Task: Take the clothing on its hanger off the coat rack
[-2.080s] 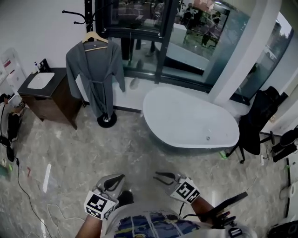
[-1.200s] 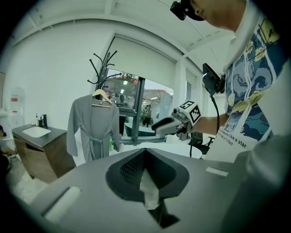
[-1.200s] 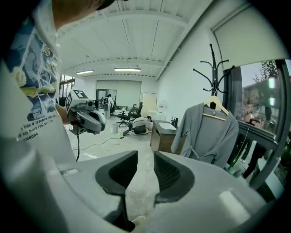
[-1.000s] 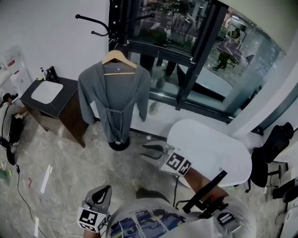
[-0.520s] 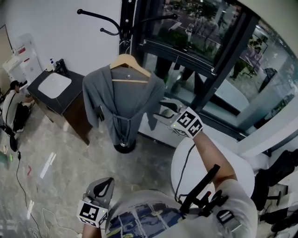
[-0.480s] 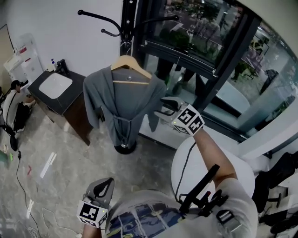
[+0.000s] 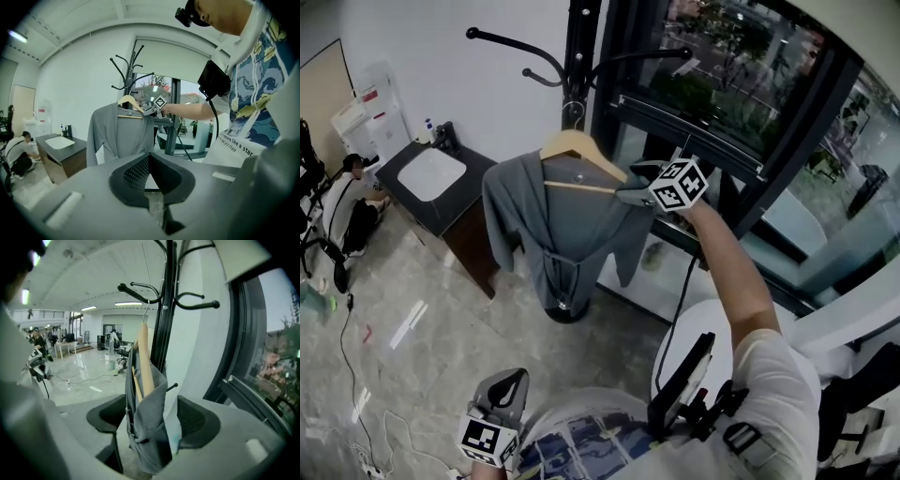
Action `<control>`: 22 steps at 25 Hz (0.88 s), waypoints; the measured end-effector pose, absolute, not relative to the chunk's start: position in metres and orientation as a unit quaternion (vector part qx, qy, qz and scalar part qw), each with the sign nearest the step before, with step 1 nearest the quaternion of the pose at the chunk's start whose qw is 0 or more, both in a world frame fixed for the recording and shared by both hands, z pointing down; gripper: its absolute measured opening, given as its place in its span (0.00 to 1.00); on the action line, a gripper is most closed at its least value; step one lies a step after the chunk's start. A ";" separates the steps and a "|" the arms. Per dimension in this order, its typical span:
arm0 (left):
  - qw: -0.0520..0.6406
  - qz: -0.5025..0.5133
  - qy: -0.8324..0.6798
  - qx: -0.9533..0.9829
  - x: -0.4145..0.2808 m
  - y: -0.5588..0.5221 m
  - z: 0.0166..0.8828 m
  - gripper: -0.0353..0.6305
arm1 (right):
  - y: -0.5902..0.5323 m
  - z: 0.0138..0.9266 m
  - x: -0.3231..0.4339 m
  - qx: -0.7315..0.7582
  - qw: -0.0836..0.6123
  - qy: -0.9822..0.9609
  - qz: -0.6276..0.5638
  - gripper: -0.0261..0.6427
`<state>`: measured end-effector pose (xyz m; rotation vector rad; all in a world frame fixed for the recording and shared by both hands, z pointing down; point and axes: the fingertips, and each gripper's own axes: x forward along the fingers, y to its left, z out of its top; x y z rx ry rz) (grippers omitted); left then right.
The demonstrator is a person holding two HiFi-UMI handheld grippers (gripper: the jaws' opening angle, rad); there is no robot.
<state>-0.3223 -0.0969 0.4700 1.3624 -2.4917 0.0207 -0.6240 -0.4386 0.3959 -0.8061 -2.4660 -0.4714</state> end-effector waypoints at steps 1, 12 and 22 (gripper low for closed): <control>0.154 0.006 -0.868 0.472 -0.323 -0.097 0.472 0.06 | -0.436 0.400 -0.630 -0.313 0.256 -0.901 -0.159 0.53; 0.163 0.011 -0.879 0.448 -0.320 -0.084 0.473 0.06 | -0.401 0.425 -0.629 -0.417 0.275 -0.857 -0.129 0.09; 0.167 0.011 -0.882 0.440 -0.300 -0.058 0.469 0.06 | -0.394 0.407 -0.602 -0.370 0.272 -0.882 -0.103 0.05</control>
